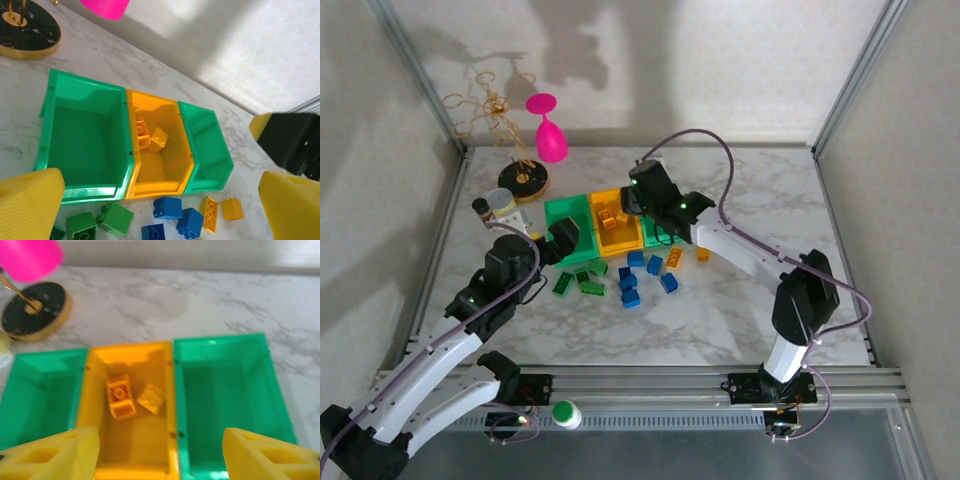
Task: Sort the legos into containers by color
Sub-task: Place the lego in the container, then pick up the lego from the center of the table.
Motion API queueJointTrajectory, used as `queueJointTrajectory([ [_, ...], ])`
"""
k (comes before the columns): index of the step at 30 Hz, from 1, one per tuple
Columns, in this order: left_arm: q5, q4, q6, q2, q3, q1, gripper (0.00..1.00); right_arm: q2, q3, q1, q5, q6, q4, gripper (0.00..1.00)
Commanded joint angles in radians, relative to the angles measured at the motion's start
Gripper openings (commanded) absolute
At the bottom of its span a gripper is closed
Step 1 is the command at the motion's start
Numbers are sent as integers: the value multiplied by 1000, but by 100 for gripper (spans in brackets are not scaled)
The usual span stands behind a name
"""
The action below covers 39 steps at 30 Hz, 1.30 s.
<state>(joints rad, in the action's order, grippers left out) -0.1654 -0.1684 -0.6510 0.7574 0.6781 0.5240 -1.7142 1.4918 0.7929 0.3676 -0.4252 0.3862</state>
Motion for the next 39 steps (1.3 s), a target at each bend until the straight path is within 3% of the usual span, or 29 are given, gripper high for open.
queueJointTrajectory([
  [1, 25, 9, -14, -12, -8, 36, 99, 89, -98, -23, 37, -64, 27, 67],
  [10, -61, 57, -51, 41, -20, 219, 100, 274, -380, -87, 73, -164, 46, 70],
  [17, -113, 101, -73, 107, -22, 324, 99, 335, -530, -169, 60, -190, 38, 71],
  [26, -152, 134, -78, 187, 0, 407, 100, 279, -617, -241, -14, -135, -18, 69],
  [39, -193, 111, -62, 232, 34, 426, 100, 73, -555, -272, -49, -46, -69, 58],
])
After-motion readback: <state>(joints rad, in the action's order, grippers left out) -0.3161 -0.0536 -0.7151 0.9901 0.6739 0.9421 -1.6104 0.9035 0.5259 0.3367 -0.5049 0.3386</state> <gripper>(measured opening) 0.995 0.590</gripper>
